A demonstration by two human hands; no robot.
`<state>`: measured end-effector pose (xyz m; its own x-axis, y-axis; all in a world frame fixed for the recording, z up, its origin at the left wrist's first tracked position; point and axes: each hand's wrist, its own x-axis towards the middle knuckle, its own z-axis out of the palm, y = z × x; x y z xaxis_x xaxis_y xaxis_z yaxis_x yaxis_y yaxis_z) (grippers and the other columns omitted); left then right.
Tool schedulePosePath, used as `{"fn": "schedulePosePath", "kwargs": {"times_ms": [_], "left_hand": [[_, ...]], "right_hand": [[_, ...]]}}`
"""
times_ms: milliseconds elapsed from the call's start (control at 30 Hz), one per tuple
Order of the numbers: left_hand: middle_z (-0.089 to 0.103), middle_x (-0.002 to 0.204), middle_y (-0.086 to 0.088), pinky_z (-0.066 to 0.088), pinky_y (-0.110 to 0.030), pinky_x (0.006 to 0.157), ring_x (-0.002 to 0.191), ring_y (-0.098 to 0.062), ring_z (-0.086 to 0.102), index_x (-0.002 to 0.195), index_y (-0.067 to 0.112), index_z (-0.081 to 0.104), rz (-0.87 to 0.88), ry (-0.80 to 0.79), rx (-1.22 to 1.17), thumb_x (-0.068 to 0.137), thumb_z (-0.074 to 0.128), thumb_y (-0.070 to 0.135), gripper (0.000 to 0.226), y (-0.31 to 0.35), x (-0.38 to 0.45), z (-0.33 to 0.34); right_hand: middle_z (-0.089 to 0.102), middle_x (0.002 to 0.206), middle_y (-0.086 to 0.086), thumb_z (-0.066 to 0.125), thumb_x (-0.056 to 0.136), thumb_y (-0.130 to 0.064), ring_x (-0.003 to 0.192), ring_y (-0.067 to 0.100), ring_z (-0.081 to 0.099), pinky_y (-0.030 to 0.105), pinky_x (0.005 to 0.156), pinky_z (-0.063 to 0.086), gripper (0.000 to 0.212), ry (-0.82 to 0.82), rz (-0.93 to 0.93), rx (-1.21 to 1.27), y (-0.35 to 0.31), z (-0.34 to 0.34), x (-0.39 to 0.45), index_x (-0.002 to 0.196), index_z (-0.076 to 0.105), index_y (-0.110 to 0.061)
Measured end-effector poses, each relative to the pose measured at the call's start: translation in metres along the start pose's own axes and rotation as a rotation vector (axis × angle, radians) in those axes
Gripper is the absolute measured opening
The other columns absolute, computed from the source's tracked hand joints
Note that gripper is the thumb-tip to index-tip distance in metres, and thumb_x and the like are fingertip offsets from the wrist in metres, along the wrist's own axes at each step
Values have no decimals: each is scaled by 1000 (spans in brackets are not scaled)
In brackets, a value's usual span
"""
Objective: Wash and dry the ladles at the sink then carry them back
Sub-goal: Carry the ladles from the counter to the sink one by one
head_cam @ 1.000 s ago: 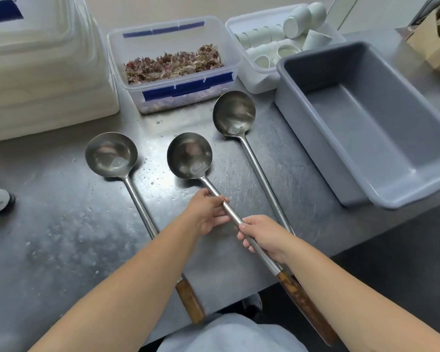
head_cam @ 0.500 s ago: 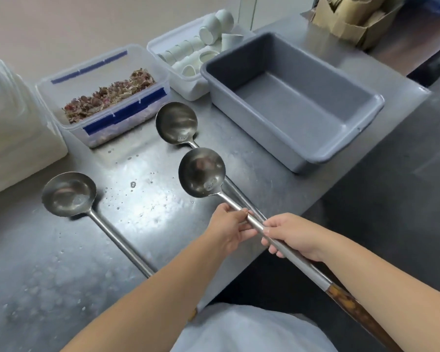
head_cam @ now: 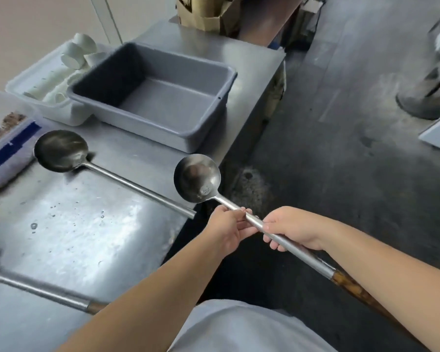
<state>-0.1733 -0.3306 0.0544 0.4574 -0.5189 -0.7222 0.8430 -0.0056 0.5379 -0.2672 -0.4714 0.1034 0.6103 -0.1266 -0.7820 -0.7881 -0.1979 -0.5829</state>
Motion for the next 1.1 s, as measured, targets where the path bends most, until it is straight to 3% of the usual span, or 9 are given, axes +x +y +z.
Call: {"fn": "schedulePosePath", "kwargs": {"times_ms": [200,367,500,667,867,1100], "left_hand": [[63,91,-14,60,-43,73,86,-30,68,101,2,48,-63,-119,147,98,46,-2,6,-64,-6,91],[63,84,-12,58,-44,77,80,-28,68,87,4,49,-132,-221,278,99,45,0,13,-121,-10,167],[62,85,-12,58,-43,74,80,-28,67,89,3,48,-189,-297,367,99,46,0,11,-163,-9,219],[61,97,-18,57,-31,51,80,-28,65,103,1,48,-299,-402,515,100,47,2,4,-213,-7,282],[59,105,-22,58,-34,52,82,-31,64,114,1,47,-404,-502,680,98,49,0,16,-268,8,352],[61,90,-20,59,-37,55,64,-25,69,114,-3,49,-545,-647,871,95,52,-4,20,-321,34,452]], "right_hand": [[70,97,9,50,96,-12,79,14,68,25,69,55,18,111,20,91,89,-47,-59,99,68,-7],[71,100,11,49,97,-10,80,13,69,24,67,56,19,196,42,177,167,-82,-111,98,67,-6],[69,95,10,48,96,-9,79,15,68,27,68,55,17,281,56,280,220,-102,-146,95,65,-7],[68,93,11,46,95,-5,77,16,65,24,64,53,18,420,109,432,280,-118,-189,95,64,-4],[68,87,9,46,94,-4,71,16,66,26,63,54,19,560,167,569,341,-137,-221,89,65,-5],[68,75,10,49,92,-3,66,16,65,28,60,54,19,757,273,760,391,-180,-250,88,67,2]]}}
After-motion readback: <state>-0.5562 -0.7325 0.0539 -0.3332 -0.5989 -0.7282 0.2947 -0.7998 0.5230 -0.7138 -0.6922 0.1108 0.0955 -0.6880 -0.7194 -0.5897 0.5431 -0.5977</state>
